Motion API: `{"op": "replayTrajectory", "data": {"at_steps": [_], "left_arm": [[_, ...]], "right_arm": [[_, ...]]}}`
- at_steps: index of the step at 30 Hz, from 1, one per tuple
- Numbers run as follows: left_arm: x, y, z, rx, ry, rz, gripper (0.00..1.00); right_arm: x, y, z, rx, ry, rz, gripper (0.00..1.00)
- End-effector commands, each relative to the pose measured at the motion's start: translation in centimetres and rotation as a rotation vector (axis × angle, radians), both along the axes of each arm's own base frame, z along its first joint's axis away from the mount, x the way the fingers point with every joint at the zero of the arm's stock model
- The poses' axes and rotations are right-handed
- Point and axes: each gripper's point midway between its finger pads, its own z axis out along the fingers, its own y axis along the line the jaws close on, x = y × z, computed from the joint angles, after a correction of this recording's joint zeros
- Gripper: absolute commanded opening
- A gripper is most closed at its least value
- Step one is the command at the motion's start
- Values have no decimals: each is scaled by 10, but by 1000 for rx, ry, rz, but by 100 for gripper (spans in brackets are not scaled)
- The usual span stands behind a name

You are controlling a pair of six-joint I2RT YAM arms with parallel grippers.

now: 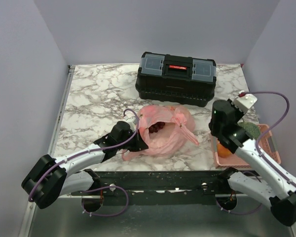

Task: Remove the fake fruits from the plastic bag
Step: Place the fake fruit in the bin.

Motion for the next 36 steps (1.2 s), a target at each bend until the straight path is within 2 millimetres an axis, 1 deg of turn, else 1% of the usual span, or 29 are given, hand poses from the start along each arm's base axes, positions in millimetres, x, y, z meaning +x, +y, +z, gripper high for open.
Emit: {"op": "replayTrajectory", "data": {"at_steps": [1,2,3,4,6,9,11,13,15,17,20,23,25,26,29,32,35,36], "left_arm": [[-1,-6,10,-29,-39,-47,0],[-1,-7,11,-30,-42,-51,0],[-2,-7,11,-30,-44,-56,0],[-2,-6,11,-28,-47,-60,0],[-3,-6,11,-25,-54,-66,0],[-2,-6,12,-18,-63,-73,0],[-1,-7,13,-17,-66,-76,0],[-1,-7,13,-19,-68,-79,0],[-1,-8,14,-22,-67,-78,0],[-2,-8,13,-28,-64,-81,0],[-3,-9,12,-30,-58,-85,0],[-3,-8,12,-22,-58,-87,0],[-3,-6,12,-19,-62,-83,0],[-3,-6,13,-20,-67,-81,0],[-4,-4,13,-21,-70,-76,0],[-5,-2,13,-22,-70,-69,0],[-6,-1,11,-18,-67,-67,0],[-7,0,11,-18,-67,-68,0]], "right_arm": [[25,-49,-51,244,108,-86,1],[28,-63,-69,342,141,-111,1],[23,-81,-80,400,148,-177,1],[17,-92,-86,420,147,-226,1],[4,-103,-83,409,90,-298,1],[-10,-109,-70,406,-10,-328,1],[-18,-113,-66,390,-37,-358,1],[-31,-120,-67,367,-59,-418,1],[-38,-125,-70,350,-73,-457,1],[-39,-128,-74,349,-75,-476,1],[-33,-130,-85,349,-44,-484,1],[-29,-134,-101,382,-7,-498,1],[-21,-135,-111,406,26,-472,1],[-20,-136,-116,423,36,-472,1],[-26,-134,-132,473,34,-480,2],[-23,-127,-146,534,33,-430,4],[-23,-121,-159,561,65,-414,11],[-23,-120,-161,566,71,-408,16]]}}
